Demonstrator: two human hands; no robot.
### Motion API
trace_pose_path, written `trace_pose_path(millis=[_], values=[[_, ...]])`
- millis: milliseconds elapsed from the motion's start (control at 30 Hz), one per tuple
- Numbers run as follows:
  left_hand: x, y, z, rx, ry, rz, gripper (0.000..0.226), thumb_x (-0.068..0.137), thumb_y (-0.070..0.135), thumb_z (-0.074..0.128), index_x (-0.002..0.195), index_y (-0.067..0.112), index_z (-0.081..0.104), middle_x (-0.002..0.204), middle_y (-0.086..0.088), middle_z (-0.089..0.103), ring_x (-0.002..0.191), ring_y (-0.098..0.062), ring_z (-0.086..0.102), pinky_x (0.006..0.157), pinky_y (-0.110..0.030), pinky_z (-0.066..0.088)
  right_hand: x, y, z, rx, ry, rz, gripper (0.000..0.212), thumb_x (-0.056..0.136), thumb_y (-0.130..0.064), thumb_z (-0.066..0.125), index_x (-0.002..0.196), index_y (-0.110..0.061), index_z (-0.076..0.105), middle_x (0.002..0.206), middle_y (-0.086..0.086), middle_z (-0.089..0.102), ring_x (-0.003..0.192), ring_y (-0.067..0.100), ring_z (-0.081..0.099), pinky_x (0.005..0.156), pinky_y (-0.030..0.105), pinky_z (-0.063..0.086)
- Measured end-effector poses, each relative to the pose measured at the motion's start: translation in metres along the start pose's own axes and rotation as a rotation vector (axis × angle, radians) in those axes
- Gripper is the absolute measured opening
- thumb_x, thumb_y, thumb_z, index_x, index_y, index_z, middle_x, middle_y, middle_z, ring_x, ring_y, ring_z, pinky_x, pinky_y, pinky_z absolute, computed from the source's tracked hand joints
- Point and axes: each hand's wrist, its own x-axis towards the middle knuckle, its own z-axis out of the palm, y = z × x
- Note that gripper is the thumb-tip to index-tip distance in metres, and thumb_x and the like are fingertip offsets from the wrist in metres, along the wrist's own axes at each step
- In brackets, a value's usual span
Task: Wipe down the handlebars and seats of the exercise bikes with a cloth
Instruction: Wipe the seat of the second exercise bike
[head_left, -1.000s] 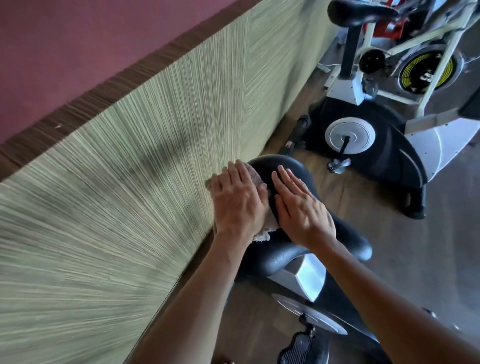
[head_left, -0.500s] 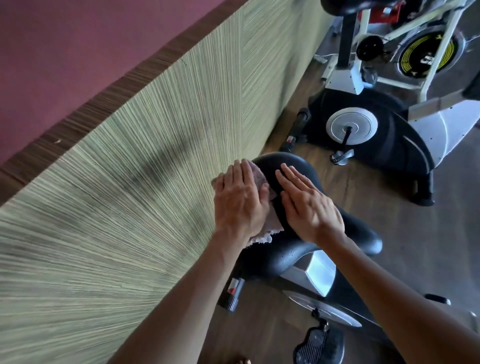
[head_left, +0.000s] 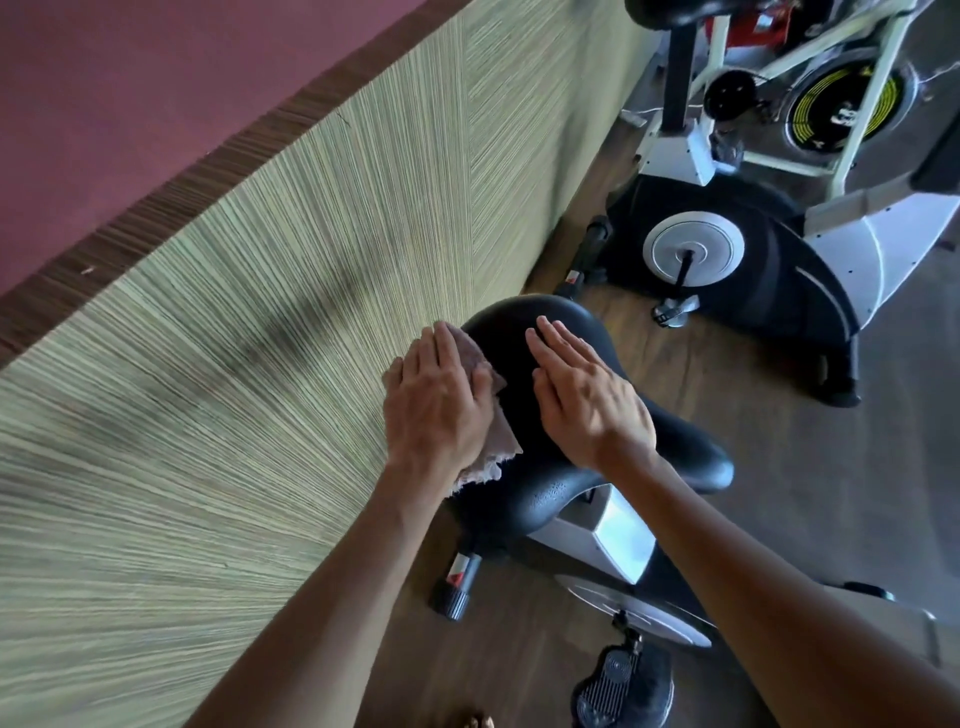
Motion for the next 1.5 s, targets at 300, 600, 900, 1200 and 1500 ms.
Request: trace_pose_path(millis=[300, 600, 900, 1200, 1500], values=[[-0.074, 0.007, 0.006, 0.059, 0.157, 0.181, 0.073, 0.101, 0.047, 0.032, 0.153, -0.003, 0.038, 0.159, -0.022, 0.040, 0.150, -0.032, 0.035, 0.123, -0.048, 0.025, -0.003, 0.019, -0.016, 0.034, -0.109, -0.074, 0.049, 0.108, -0.031, 0.038, 0.154, -0.015, 0.044, 0.165, 0.000, 0.032, 0.154, 0.013, 0.023, 0.126, 0.031, 0.018], [-0.079, 0.035, 0.009, 0.134, 0.180, 0.176, 0.080, 0.100, 0.054, 0.032, 0.156, -0.002, 0.033, 0.162, -0.020, 0.035, 0.153, -0.029, 0.029, 0.126, -0.045, 0.019, -0.050, 0.072, -0.029, -0.072, 0.116, -0.090, 0.048, 0.105, -0.032, 0.034, 0.140, -0.008, 0.057, 0.147, 0.017, 0.055, 0.137, 0.032, 0.049, 0.120, 0.044, 0.032], [-0.031, 0.059, 0.009, 0.238, 0.168, 0.059, 0.081, 0.098, 0.055, 0.029, 0.154, -0.002, 0.037, 0.158, -0.021, 0.043, 0.150, -0.029, 0.036, 0.126, -0.043, 0.020, -0.046, 0.074, -0.028, 0.031, 0.115, -0.093, 0.039, 0.103, -0.033, 0.038, 0.124, -0.009, 0.062, 0.127, 0.009, 0.064, 0.117, 0.029, 0.055, 0.110, 0.043, 0.040], [-0.082, 0.041, 0.016, 0.190, 0.234, 0.420, 0.072, 0.101, 0.048, 0.044, 0.153, -0.002, 0.041, 0.158, -0.020, 0.042, 0.151, -0.031, 0.034, 0.122, -0.051, 0.028, -0.048, 0.081, -0.026, 0.086, 0.131, -0.141, 0.031, 0.104, -0.027, 0.039, 0.115, -0.008, 0.061, 0.117, 0.007, 0.063, 0.110, 0.028, 0.054, 0.100, 0.044, 0.046], [-0.053, 0.106, 0.024, 0.222, 0.244, 0.186, 0.073, 0.103, 0.050, 0.031, 0.153, -0.003, 0.040, 0.158, -0.022, 0.042, 0.149, -0.032, 0.036, 0.125, -0.045, 0.020, -0.046, 0.091, -0.022, 0.138, 0.164, -0.173, 0.031, 0.105, -0.022, 0.039, 0.113, -0.007, 0.064, 0.111, 0.009, 0.066, 0.102, 0.031, 0.057, 0.096, 0.042, 0.046]])
